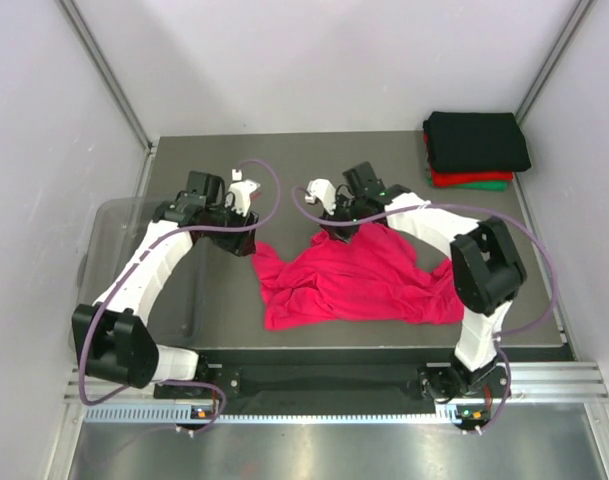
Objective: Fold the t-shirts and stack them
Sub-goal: Flatten the tshirt out
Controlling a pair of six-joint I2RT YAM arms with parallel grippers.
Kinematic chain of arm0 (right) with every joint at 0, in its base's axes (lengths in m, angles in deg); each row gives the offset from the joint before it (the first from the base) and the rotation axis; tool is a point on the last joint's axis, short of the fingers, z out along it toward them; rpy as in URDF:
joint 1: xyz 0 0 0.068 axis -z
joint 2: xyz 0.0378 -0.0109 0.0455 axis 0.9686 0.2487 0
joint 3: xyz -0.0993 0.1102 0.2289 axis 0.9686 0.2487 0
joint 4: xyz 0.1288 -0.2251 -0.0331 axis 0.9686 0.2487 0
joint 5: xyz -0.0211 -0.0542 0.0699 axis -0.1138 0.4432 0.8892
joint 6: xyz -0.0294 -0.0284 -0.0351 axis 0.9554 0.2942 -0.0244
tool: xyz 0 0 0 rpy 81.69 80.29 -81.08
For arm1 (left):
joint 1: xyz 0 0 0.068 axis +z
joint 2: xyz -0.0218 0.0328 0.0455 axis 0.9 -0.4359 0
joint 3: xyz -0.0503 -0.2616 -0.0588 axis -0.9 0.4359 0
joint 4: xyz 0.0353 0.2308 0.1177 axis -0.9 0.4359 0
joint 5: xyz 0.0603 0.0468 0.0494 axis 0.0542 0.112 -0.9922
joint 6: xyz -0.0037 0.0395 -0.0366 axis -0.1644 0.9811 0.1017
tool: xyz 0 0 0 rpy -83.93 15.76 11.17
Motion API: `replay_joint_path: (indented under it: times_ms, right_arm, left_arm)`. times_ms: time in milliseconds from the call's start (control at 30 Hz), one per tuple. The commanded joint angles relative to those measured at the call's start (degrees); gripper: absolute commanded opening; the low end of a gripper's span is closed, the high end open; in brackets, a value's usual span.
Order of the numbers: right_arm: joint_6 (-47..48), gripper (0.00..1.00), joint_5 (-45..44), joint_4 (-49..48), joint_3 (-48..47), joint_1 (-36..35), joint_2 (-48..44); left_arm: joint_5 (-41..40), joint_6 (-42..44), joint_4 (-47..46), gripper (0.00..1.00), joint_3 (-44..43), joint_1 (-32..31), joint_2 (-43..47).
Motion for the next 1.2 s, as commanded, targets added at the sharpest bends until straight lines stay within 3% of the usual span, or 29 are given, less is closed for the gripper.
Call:
replay_joint_path:
  times_ms: [0,267,400,433,733,933,1167]
  right_arm:
    - [-0.6,0.55,-0.2,-2.9,-4.3,-1.0,4.1]
    - [-1.5,0.52,-3.6,-0.8,-9.8,-1.1,11.7]
    - [-0.6,0.05,-6.1,-0.9,-10.0,-1.0,10.9]
    - [0.0,0.02,-6.9,-1.4,-9.9,-1.0,8.9]
    - [8.4,0.00,-13.1,-8.0,-11.7,-0.3,-14.7]
    - [11.5,0.00,-13.9,-1.8,-18.0,-0.6,-22.8]
    - [8.4,0.01,-9.5,8.9,-5.1,-2.8,-38.0]
  left_arm:
    - [0.4,-0.9,-2.1,0.56,1.3,0.7,3.5]
    - [1.1,-1.1,-2.2,0.56,2.2,1.6,5.7]
    - [1.4,-1.3,-2.6,0.56,2.6,2.2,6.0]
    - [1.4,-1.4,-2.7,0.56,2.5,2.3,6.1]
    - [2.0,-2.8,-2.7,0.54,0.3,4.5,7.9]
    - [3.6,-3.2,-2.5,0.54,-0.4,6.5,10.2]
    - [6.0,-3.2,-1.8,0.55,0.2,7.3,12.7]
